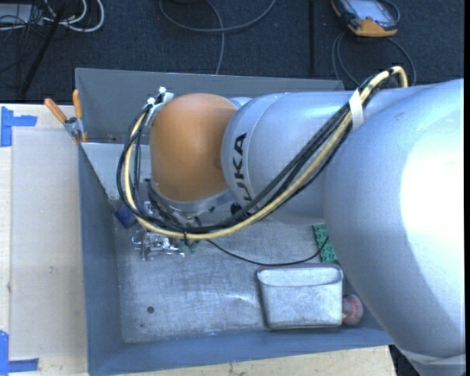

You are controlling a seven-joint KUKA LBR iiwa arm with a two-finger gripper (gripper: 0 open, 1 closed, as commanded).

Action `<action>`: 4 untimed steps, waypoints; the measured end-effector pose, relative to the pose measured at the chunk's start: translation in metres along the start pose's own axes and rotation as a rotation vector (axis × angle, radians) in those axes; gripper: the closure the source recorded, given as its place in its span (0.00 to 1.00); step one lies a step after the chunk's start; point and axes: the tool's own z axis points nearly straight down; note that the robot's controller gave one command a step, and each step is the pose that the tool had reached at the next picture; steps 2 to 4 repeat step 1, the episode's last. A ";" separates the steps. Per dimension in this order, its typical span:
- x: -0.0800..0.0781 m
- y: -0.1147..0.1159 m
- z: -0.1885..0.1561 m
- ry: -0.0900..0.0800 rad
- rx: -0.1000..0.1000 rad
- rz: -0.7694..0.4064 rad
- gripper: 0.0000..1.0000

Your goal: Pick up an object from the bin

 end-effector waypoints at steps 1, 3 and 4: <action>-0.001 0.003 -0.136 -0.001 -0.001 0.045 1.00; -0.001 0.003 -0.136 -0.001 -0.001 0.045 1.00; -0.001 0.003 -0.136 -0.001 -0.001 0.045 1.00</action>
Offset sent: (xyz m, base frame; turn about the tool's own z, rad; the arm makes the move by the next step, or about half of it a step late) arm -0.0026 0.0020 0.1319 0.0459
